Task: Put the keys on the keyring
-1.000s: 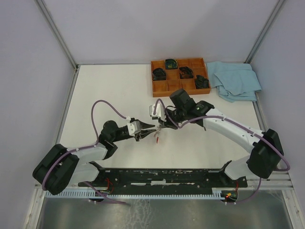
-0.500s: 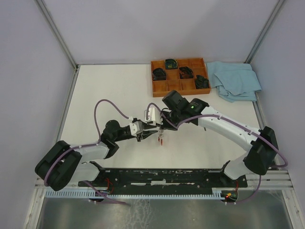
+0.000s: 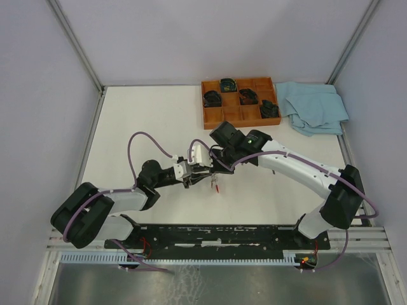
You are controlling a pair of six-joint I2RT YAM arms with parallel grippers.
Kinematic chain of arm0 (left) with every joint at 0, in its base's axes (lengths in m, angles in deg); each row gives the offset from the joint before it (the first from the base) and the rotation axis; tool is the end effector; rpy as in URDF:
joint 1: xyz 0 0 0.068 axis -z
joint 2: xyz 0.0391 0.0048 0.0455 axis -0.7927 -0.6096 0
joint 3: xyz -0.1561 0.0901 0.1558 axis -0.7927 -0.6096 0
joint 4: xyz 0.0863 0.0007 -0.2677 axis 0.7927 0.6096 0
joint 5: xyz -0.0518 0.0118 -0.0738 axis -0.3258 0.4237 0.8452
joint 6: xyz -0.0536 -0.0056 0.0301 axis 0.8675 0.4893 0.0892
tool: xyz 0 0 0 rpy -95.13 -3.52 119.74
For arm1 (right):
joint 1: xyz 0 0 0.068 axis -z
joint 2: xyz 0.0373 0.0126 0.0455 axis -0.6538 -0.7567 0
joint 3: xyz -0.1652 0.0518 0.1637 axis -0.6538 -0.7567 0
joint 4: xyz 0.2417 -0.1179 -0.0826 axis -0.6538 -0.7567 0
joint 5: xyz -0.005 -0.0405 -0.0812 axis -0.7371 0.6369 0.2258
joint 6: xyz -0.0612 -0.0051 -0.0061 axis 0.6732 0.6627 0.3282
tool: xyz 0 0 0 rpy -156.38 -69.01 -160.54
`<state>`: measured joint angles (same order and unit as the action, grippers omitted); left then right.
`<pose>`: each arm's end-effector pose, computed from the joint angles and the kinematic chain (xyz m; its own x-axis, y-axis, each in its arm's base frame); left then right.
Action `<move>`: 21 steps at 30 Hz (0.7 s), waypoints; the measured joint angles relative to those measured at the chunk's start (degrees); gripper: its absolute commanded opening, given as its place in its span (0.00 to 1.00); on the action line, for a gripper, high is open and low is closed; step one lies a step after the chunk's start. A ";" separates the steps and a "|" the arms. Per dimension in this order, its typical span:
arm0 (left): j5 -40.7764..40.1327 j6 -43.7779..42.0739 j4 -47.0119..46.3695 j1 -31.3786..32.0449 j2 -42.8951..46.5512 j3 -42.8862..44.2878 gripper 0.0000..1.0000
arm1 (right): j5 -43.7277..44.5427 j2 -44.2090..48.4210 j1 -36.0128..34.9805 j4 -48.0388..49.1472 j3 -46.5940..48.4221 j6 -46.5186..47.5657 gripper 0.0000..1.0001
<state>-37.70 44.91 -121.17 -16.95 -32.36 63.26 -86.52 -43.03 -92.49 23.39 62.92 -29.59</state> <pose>0.1876 -0.1724 0.1395 0.2245 -0.0094 -0.9744 0.9531 0.2104 0.2175 0.2056 0.2809 0.2498 0.0923 -0.8330 -0.5456 -0.9924 -0.0324 -0.1185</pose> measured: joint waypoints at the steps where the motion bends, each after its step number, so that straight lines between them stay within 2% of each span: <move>1: 0.00 0.07 -0.07 0.00 0.00 0.00 0.29 | 0.04 -0.04 0.00 -0.13 0.13 0.00 0.02; 7: 1.05 0.17 -0.11 0.00 -0.42 0.11 0.23 | 0.81 -0.13 -0.20 -0.96 0.52 0.00 0.02; 17: 2.43 1.22 -1.31 0.02 -0.57 0.44 0.25 | 1.29 -1.11 -0.50 -0.92 1.49 -0.33 0.01; 21: 2.38 2.19 -3.61 0.02 -0.61 0.28 0.20 | 1.22 -1.11 -0.83 -0.28 1.49 -0.57 0.01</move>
<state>-35.32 47.10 -124.78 -16.93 -32.98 63.55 -85.30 -44.15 -93.32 23.11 64.41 -30.16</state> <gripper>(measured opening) 0.239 0.018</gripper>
